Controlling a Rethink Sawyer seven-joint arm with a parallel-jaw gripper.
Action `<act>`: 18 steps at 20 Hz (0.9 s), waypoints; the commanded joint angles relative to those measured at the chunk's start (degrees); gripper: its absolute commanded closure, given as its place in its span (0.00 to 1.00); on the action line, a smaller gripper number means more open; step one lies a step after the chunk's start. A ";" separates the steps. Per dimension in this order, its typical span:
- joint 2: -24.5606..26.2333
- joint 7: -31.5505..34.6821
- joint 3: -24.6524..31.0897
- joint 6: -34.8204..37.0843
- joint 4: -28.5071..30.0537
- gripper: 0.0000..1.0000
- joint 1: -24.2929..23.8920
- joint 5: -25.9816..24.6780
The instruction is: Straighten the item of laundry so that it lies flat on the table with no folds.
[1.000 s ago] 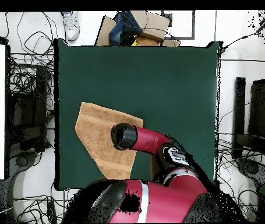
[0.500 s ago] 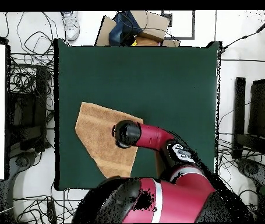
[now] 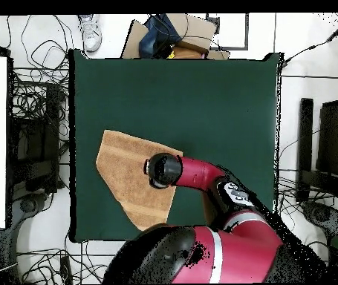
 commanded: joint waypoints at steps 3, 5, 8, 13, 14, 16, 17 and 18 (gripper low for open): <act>-1.11 3.48 -0.78 -7.28 -4.93 1.00 -5.69 -4.49; -1.65 3.51 -0.42 -6.85 -4.42 1.00 -6.23 -4.65; -1.78 3.83 -0.57 -6.64 -4.34 1.00 -6.39 -5.09; -1.04 3.48 -0.01 -6.41 -5.32 1.00 -7.64 -6.02; -1.04 3.34 0.13 -6.19 -5.44 1.00 -7.91 -6.10; -1.17 3.15 0.28 -5.77 -5.59 1.00 -8.37 -6.37; -1.08 3.19 0.36 -5.58 -5.82 1.00 -8.44 -6.38; -1.03 3.22 0.41 -5.61 -5.99 1.00 -8.57 -6.52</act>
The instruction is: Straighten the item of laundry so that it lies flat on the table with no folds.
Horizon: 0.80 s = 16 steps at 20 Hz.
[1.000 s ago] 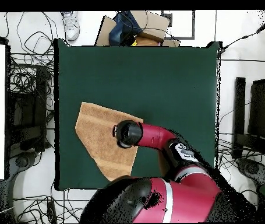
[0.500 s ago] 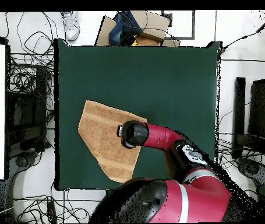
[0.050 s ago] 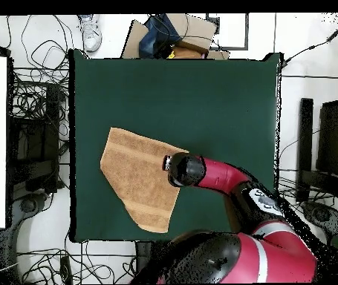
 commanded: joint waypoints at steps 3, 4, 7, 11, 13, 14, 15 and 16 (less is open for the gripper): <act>-0.19 3.08 0.27 -3.34 -5.80 1.00 -1.82 -3.50; -0.21 3.22 0.22 -3.23 -5.94 1.00 -1.76 -3.61; -0.48 4.13 -0.24 -2.96 -6.00 1.00 -1.20 -3.43; -2.32 6.74 -1.82 -4.88 -4.09 1.00 1.16 -3.36; -4.41 8.16 -3.15 -4.42 -2.78 1.00 2.95 -2.96; -5.11 8.79 -3.45 -4.20 -2.04 1.00 3.53 -2.56; -5.49 9.06 -3.56 -4.12 -1.62 1.00 4.04 -2.41; -5.63 9.44 -3.70 -4.30 -1.27 1.00 4.48 -2.18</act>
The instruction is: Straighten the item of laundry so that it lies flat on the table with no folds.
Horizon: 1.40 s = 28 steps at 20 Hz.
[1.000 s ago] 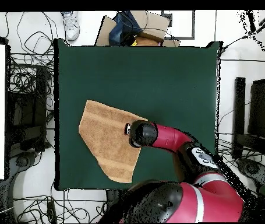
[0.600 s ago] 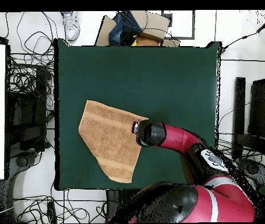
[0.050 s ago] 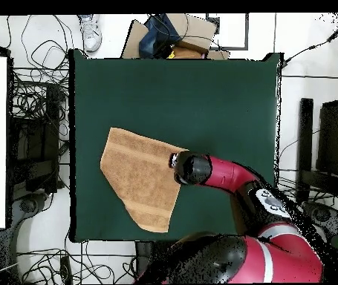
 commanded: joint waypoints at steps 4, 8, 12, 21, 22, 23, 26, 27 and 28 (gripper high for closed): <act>-4.91 11.25 -3.17 -5.47 1.75 1.00 5.74 -0.29; -5.85 13.35 -4.48 -6.37 3.89 1.00 8.36 0.88; -4.13 13.76 -3.88 -7.98 4.96 1.00 8.93 1.80; 2.44 14.50 -5.12 -15.93 4.51 1.00 11.02 1.88; 2.67 14.35 -5.28 -15.69 4.77 1.00 11.12 2.05; 2.93 14.17 -4.96 -16.10 5.09 1.00 10.82 2.12; 3.06 13.59 -5.33 -17.02 5.84 1.00 10.83 2.04; 3.10 13.67 -5.66 -17.52 6.11 1.00 11.06 2.06; 3.14 13.76 -5.99 -18.02 6.38 1.00 11.30 2.09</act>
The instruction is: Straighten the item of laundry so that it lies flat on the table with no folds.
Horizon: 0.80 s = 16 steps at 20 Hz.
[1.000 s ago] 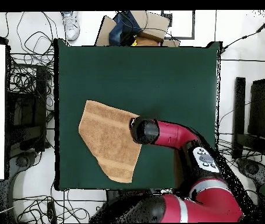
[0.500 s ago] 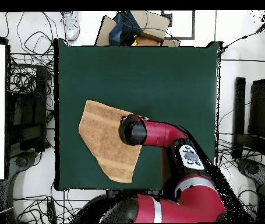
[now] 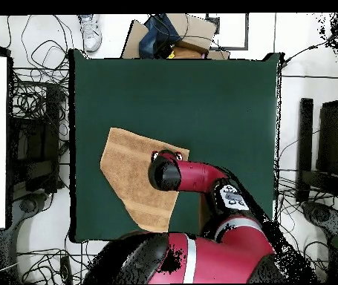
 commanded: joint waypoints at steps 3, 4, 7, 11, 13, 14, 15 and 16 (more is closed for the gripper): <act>2.19 13.59 -1.26 -4.41 5.21 1.00 1.20 2.03; 1.93 13.57 -1.13 -4.55 5.79 1.00 1.07 2.04; 0.34 13.69 -0.95 -4.75 7.69 1.00 0.95 2.30; -3.08 12.77 -0.18 -2.68 9.42 1.00 0.25 2.85; -5.29 12.38 0.51 -0.55 10.39 1.00 -0.01 3.40; -6.09 12.27 1.46 0.91 10.77 1.00 -0.57 4.08; -6.90 12.16 2.41 2.38 11.14 1.00 -1.12 4.76; -7.64 11.92 2.23 3.10 10.98 1.00 -0.68 5.05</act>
